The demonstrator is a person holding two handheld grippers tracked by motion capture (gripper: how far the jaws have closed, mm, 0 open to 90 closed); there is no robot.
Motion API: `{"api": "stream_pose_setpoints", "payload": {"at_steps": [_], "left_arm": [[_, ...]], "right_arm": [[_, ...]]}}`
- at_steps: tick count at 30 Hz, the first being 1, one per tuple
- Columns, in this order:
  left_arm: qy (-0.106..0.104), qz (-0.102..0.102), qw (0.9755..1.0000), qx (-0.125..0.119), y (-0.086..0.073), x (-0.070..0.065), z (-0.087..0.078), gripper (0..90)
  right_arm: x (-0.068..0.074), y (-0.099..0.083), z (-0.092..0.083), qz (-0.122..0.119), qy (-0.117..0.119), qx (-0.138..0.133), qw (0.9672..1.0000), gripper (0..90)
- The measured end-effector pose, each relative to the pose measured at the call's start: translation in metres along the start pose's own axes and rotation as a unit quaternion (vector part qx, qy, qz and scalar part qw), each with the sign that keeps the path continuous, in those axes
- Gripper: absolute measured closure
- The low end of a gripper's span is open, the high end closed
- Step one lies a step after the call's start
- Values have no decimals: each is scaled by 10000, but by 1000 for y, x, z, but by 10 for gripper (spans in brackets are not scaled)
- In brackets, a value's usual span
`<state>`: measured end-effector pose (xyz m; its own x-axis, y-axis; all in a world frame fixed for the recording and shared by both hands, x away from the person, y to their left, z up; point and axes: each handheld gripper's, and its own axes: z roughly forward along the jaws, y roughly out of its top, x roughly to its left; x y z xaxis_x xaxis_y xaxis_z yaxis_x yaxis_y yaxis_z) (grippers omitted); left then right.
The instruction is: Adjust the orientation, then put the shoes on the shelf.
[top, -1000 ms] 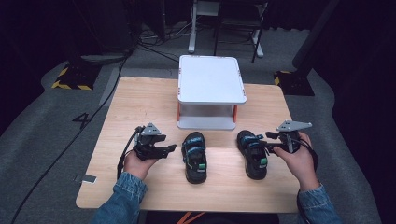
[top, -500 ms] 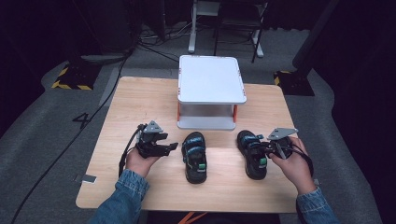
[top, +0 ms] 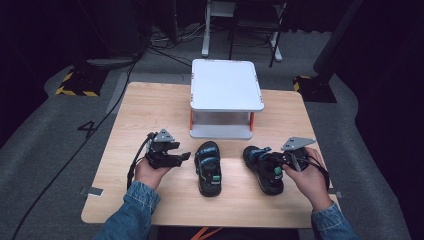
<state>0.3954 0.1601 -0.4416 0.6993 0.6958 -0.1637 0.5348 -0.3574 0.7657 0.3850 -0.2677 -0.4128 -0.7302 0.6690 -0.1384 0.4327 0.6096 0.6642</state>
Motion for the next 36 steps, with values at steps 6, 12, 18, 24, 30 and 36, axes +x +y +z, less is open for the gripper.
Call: {"api": "stream_pose_setpoints", "payload": {"at_steps": [6, 12, 18, 24, 30, 36], "left_arm": [[72, -31, 10000, 3, -6, 0, -7, 379], [214, -167, 9996, -49, -16, 1, -20, 377], [346, -248, 9991, -85, -27, 3, -33, 377], [438, -287, 9986, -83, -33, 3, -40, 376], [443, -306, 9985, -58, -34, 2, -41, 374], [419, -298, 9987, -65, -33, 3, -37, 374]], "right_arm": [[21, 20, 11, -210, 66, -157, 9996, 801], [35, 35, 28, -295, 171, -128, 9993, 801], [42, 45, 44, -68, 183, -82, 9998, 800], [50, 51, 55, -122, -92, -60, 9999, 795], [59, 54, 56, 139, 424, -328, 9985, 774], [55, 49, 60, 206, 521, -296, 9980, 770]]}}
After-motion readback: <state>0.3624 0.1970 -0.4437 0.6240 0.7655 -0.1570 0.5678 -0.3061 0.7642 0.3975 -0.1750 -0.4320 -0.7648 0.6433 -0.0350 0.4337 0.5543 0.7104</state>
